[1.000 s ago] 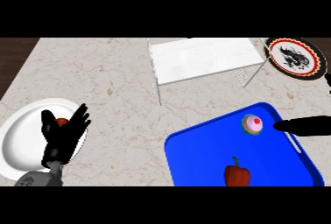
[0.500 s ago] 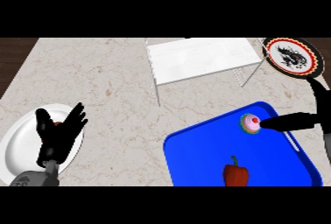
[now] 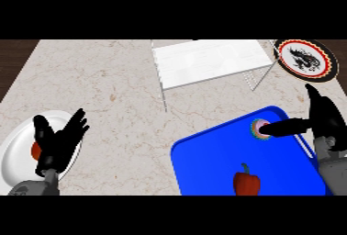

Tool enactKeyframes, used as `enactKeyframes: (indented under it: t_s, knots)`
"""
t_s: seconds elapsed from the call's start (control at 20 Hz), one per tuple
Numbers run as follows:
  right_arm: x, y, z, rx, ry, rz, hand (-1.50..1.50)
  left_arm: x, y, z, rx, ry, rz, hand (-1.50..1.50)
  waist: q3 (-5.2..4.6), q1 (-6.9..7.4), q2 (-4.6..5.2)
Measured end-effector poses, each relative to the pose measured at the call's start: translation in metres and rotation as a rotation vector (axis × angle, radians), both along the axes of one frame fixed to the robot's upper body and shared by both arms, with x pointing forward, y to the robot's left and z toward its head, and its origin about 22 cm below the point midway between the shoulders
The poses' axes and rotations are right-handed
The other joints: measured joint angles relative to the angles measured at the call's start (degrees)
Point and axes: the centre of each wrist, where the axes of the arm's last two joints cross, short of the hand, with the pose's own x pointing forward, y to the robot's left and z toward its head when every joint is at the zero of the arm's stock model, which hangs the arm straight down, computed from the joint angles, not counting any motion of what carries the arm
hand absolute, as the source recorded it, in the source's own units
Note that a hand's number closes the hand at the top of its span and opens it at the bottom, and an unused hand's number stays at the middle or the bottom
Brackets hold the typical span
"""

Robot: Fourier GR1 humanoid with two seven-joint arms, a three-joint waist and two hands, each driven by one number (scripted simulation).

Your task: Pick the cupcake from the tray and place it in the tiered shelf

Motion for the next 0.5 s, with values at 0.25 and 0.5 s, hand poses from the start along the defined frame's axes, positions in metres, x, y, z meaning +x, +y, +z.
enactKeyframes:
  t_s: [0.25, 0.5]
  knots:
    - [0.006, -0.004, -0.019, -0.035, 0.039, -0.037, -1.5, 0.001, -0.002, -0.003, -0.003, 0.004, -0.006, 0.0, 0.01, -0.12, 0.05]
    - [0.01, -0.002, -0.034, -0.061, 0.055, -0.057, -1.5, -0.004, -0.002, -0.006, -0.004, 0.006, -0.006, 0.0, 0.04, -0.11, 0.03]
